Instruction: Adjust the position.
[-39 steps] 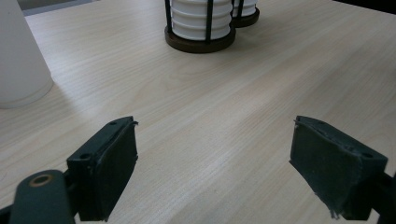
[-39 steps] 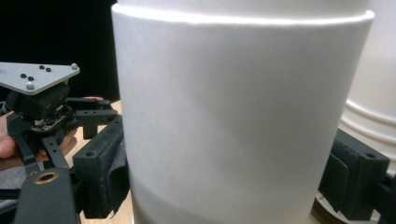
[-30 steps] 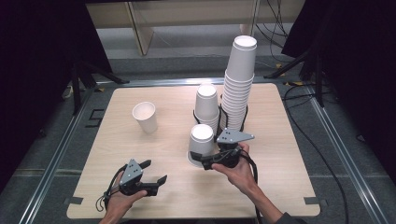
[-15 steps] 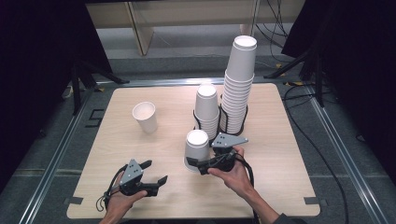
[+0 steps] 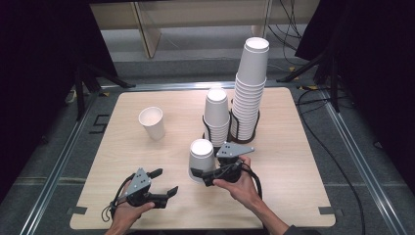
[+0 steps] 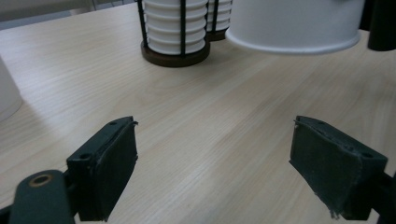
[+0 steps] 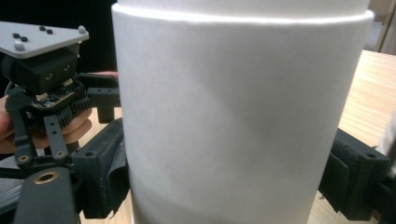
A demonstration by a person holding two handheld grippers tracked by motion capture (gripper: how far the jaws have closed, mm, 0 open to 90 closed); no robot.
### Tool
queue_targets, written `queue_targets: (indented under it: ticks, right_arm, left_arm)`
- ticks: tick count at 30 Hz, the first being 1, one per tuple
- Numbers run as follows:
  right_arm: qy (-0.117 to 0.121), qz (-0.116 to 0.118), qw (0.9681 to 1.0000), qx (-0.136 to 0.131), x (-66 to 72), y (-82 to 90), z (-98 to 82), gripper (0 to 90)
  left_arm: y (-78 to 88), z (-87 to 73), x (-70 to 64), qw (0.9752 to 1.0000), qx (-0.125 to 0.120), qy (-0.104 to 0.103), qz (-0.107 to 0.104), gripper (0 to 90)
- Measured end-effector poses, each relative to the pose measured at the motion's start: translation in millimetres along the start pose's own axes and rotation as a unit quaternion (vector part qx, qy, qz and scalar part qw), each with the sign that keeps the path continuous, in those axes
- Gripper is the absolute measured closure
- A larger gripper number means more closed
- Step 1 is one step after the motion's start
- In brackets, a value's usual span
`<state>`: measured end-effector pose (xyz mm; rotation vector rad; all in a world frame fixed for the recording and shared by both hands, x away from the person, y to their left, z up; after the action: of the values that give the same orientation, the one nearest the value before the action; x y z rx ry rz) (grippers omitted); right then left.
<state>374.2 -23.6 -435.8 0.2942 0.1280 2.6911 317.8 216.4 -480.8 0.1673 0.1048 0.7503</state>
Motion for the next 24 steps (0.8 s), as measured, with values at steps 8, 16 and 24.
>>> queue_targets:
  ticks: [8, 16, 24]
  right_arm:
    - [0.014, 0.007, 0.9999, -0.001, 5.7, -9.7, -1.8, 16.2]
    - [0.015, 0.013, 0.9997, 0.013, 14.0, -18.8, -4.5, 16.2]
    - [0.024, 0.038, 0.9989, 0.007, 25.0, -31.8, -6.3, 16.2]
  left_arm:
    - [0.9, 3.7, -3.4, 0.9988, -0.026, 0.029, -0.028, 14.3]
    - [0.0, 4.5, -7.3, 0.9982, -0.029, 0.026, -0.045, 14.3]
    - [0.4, 6.1, -8.8, 0.9961, -0.044, 0.044, -0.063, 14.3]
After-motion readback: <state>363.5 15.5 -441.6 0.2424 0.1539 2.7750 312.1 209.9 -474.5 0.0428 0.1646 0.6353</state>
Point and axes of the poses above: each handheld gripper's, and its own axes: y roughly backward along the jaws, z roughly out of its top, x roughly to its left, the point moved 3 cm from there along -y, roughly forward along the jaws, and after that the axes turned 11 degrees about -x, right-handed, at the moved point
